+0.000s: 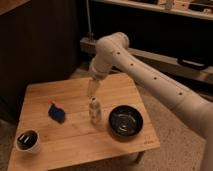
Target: Move the arm in a circular motion
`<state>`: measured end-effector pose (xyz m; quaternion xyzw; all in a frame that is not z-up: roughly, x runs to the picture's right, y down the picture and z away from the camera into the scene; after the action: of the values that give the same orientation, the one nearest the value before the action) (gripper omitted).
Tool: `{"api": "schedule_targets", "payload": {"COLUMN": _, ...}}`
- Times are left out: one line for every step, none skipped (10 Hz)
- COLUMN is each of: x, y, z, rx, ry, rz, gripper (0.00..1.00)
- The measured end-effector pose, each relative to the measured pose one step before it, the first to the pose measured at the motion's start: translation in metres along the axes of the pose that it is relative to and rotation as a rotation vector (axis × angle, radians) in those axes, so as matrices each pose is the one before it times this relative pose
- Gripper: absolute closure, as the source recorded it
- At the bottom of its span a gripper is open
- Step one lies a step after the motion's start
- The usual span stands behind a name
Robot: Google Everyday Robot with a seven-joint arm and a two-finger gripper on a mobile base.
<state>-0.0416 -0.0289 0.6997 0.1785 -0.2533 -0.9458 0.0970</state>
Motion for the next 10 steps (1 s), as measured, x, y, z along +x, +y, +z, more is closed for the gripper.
{"api": "schedule_targets", "payload": {"x": -0.02369, "y": -0.00385, "z": -0.00662, "rx": -0.00188, "ry": -0.02179, "rz": 0.03622, "gripper": 0.2}}
{"api": "schedule_targets", "payload": {"x": -0.03, "y": -0.00593, "z": -0.00916, "rx": -0.00106, "ry": -0.02553, "rz": 0.04502, "gripper": 0.2}}
{"api": "schedule_targets", "payload": {"x": -0.01984, "y": -0.00591, "z": -0.00623, "rx": 0.00233, "ry": -0.01698, "rz": 0.0244, "gripper": 0.2}}
{"api": "schedule_targets", "payload": {"x": -0.02069, "y": -0.00984, "z": -0.00773, "rx": 0.00393, "ry": -0.01305, "rz": 0.02084, "gripper": 0.2}}
{"api": "schedule_targets", "payload": {"x": -0.02028, "y": -0.0149, "z": -0.00958, "rx": 0.00224, "ry": -0.0093, "rz": 0.0126, "gripper": 0.2}}
{"api": "schedule_targets", "payload": {"x": -0.01485, "y": -0.02048, "z": -0.00966, "rx": 0.00318, "ry": -0.00505, "rz": -0.00363, "gripper": 0.2}}
{"api": "schedule_targets", "payload": {"x": -0.00441, "y": -0.01921, "z": -0.00644, "rx": 0.00355, "ry": -0.00129, "rz": -0.0103, "gripper": 0.2}}
{"api": "schedule_targets", "payload": {"x": -0.00009, "y": -0.01676, "z": -0.00454, "rx": 0.00376, "ry": 0.00145, "rz": -0.01177, "gripper": 0.2}}
{"api": "schedule_targets", "payload": {"x": 0.00627, "y": -0.02947, "z": -0.00586, "rx": 0.00898, "ry": 0.00469, "rz": -0.02987, "gripper": 0.2}}
{"api": "schedule_targets", "payload": {"x": 0.00841, "y": -0.01394, "z": -0.0016, "rx": 0.00641, "ry": 0.00562, "rz": -0.02244, "gripper": 0.2}}
